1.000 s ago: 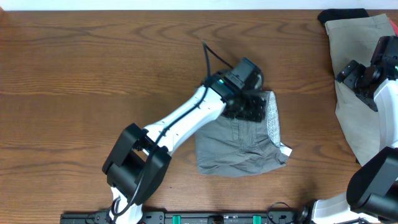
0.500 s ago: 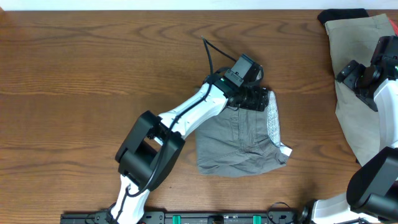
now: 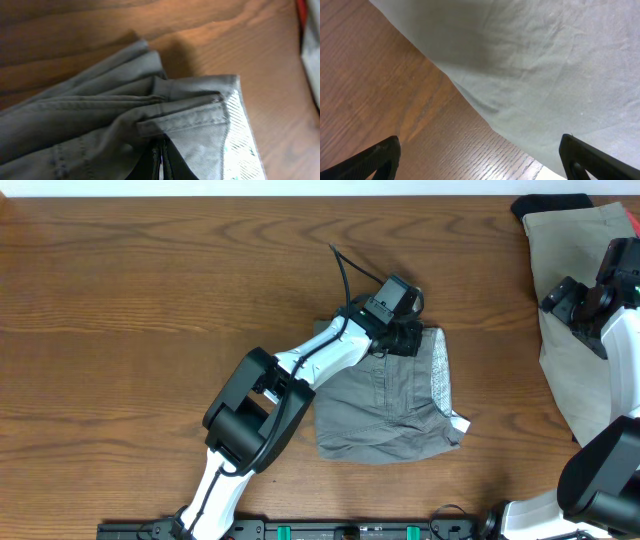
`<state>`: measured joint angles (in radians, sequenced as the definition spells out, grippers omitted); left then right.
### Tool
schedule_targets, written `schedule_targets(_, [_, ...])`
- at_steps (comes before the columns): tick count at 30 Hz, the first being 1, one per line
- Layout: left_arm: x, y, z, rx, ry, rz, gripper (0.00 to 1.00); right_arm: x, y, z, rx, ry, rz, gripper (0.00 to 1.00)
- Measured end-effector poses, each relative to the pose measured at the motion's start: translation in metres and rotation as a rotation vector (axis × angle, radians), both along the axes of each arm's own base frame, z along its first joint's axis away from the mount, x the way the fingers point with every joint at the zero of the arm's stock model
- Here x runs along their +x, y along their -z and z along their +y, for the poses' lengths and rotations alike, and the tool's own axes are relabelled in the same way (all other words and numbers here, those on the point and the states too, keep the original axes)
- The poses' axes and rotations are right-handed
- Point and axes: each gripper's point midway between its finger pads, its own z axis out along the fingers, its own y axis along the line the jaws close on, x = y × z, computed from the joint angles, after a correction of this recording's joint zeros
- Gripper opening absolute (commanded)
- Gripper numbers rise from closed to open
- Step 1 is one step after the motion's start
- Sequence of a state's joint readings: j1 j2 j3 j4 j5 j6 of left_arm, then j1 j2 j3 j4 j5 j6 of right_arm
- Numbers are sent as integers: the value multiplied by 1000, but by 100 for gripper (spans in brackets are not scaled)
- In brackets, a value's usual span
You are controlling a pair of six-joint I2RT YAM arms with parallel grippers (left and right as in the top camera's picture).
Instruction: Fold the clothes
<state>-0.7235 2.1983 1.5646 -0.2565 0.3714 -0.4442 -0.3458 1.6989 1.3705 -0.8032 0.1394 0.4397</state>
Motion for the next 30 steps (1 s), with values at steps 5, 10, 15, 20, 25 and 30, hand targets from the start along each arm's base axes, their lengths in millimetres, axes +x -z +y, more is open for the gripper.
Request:
schedule_targets(5, [5,1,4,23,-21,-21,6,0,0,0,0,0,0,99])
schedule_targets(10, [8,2,6,37,-34,-34,8,0,0,0,0,0,0,99])
schedule_targets(15, [10,4,10,56,-47,-43,12,0,0,0,0,0,0,99])
schedule_targets(20, [1,9,21,103,-50,5,23,0,0,0,0,0,0,99])
schedule_targets(25, [-15,-22,46,151,-55,50,52,0,0,0,0,0,0,99])
schedule_targets(30, [-37,-83,70,147,-58,56,60,0,0,0,0,0,0,99])
